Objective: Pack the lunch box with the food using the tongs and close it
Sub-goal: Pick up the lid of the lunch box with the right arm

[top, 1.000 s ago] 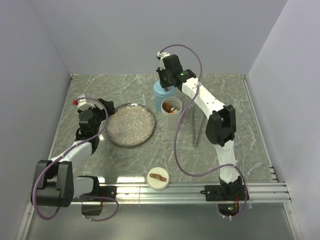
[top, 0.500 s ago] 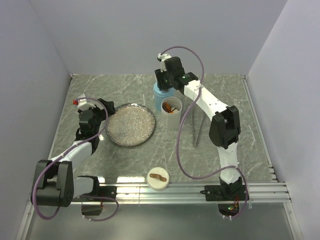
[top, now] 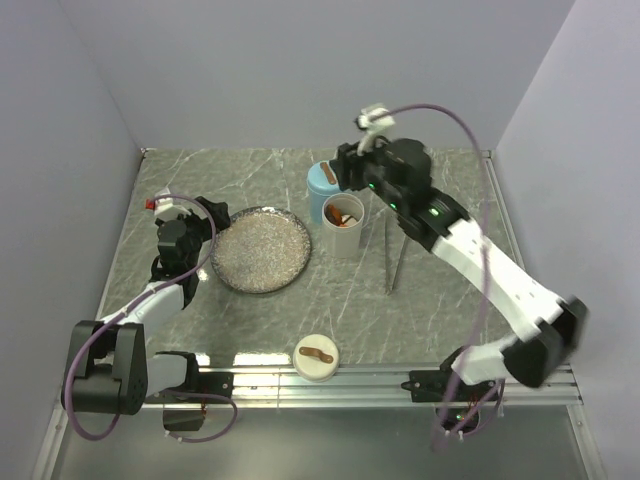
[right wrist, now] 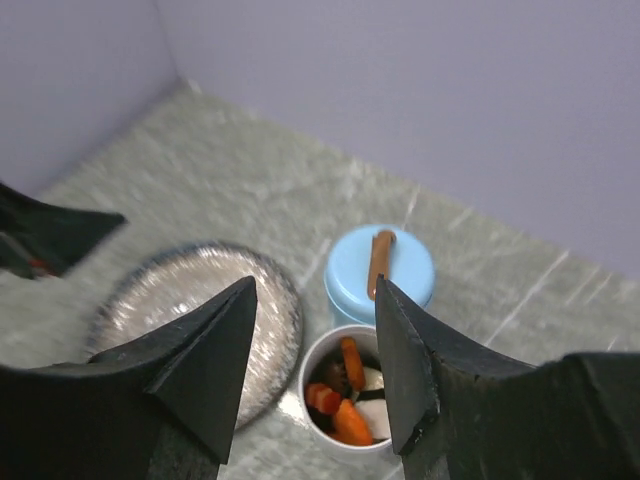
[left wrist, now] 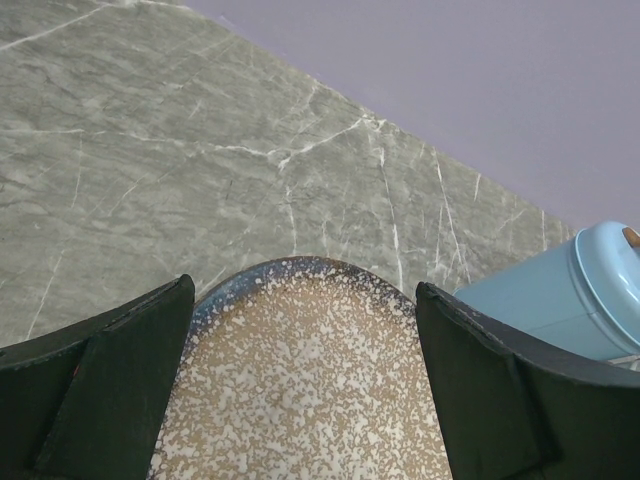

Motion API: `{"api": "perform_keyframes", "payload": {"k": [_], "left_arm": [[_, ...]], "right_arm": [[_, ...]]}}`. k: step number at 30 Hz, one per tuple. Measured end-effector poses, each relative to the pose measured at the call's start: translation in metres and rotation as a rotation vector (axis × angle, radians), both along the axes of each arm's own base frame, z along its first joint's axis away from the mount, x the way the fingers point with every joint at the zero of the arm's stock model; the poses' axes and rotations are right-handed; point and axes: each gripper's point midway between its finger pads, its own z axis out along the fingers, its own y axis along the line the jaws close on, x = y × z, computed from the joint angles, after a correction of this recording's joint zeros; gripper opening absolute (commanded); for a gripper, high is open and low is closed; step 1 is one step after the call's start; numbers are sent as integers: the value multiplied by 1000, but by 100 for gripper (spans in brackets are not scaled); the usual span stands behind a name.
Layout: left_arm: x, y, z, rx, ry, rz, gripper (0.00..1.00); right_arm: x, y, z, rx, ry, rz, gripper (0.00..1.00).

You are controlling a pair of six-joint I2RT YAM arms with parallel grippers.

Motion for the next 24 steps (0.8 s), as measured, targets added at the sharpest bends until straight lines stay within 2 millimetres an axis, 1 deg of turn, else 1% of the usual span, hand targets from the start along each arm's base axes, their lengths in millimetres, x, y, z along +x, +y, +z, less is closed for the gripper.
{"api": "perform_keyframes", "payload": {"k": [2, 3, 5, 6, 9, 10, 11, 13, 14, 15, 17, 20, 22, 24], "left_arm": [[0, 0, 0, 0, -1, 0, 99], [0, 0, 0, 0, -1, 0, 99], [0, 0, 0, 0, -1, -1, 99], [0, 0, 0, 0, -1, -1, 99], [0, -1, 0, -1, -1, -8, 99], [0, -1, 1, -1, -1, -8, 99], [0, -2, 1, -1, -2, -9, 99], [0, -2, 1, -1, -3, -12, 99], [0, -3, 1, -2, -2, -16, 99], [0, -3, 1, -2, -2, -19, 99], [-1, -4, 0, -2, -1, -26, 99], [0, -7, -1, -3, 4, -38, 99], [1, -8, -3, -3, 9, -44, 99], [3, -9, -4, -3, 16, -48, 99]], "right_arm": [[-26, -9, 27, 66, -74, 13, 58], [-38, -10, 31, 102, -97, 22, 57], [-61, -10, 15, 144, -95, 50, 57], [-71, -5, 1, 157, -81, 74, 57], [-103, 18, -81, 114, 57, 154, 56], [-117, 28, -117, 72, 123, 186, 56], [-132, 34, -154, 23, 191, 211, 56], [-167, 36, -206, -58, 294, 269, 56], [-180, 36, -220, -80, 320, 294, 56], [-194, 39, -229, -93, 340, 320, 56], [-208, 45, -230, -97, 347, 355, 56], [-222, 54, -226, -84, 341, 392, 56], [-231, 61, -230, -89, 344, 418, 56], [-239, 64, -241, -110, 356, 436, 56]]}}
